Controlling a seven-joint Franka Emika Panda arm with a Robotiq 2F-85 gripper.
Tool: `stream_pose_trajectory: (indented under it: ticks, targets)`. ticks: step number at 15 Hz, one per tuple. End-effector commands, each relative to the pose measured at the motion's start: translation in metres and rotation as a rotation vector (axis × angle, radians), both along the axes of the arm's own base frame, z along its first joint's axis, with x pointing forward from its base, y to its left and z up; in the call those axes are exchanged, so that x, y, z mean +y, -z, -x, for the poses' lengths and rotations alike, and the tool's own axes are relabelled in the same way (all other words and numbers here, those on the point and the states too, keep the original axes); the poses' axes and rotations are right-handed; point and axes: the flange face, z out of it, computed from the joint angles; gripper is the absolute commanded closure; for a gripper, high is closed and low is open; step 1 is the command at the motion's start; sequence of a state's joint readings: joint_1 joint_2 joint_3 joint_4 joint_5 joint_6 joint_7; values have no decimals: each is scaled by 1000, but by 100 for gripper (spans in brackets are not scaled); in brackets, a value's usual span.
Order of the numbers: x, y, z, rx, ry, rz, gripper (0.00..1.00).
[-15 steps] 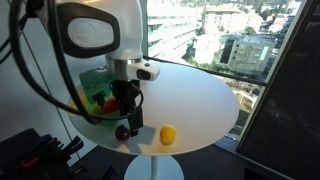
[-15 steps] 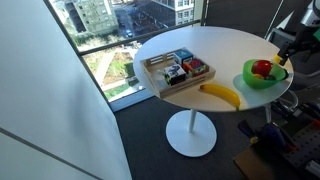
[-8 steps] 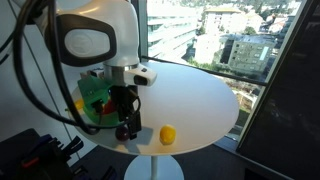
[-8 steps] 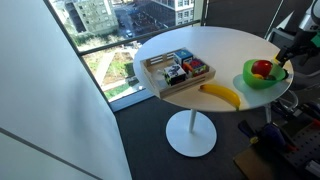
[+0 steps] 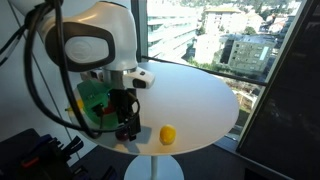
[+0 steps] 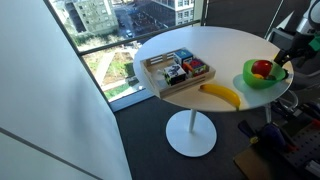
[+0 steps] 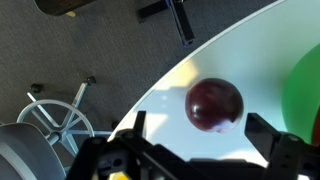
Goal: Pick up the brown round object and put it in the green bowl
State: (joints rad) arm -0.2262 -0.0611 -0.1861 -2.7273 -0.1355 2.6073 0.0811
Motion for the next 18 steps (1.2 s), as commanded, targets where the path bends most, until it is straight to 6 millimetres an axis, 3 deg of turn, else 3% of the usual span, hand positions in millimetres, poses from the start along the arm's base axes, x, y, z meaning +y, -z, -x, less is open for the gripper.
stream_pose_trajectory:
  ticks: [1, 6, 7, 8, 13, 18]
  targets:
    - [1, 5, 0, -11, -27, -3, 0]
    - [1, 9, 0, -11, -33, -3, 0]
    - [1, 10, 0, -11, -34, -3, 9]
    - [1, 10, 0, -11, -34, -4, 26]
    - [0, 12, 0, -10, -36, -5, 66]
    - [1, 8, 0, -14, -39, -4, 67]
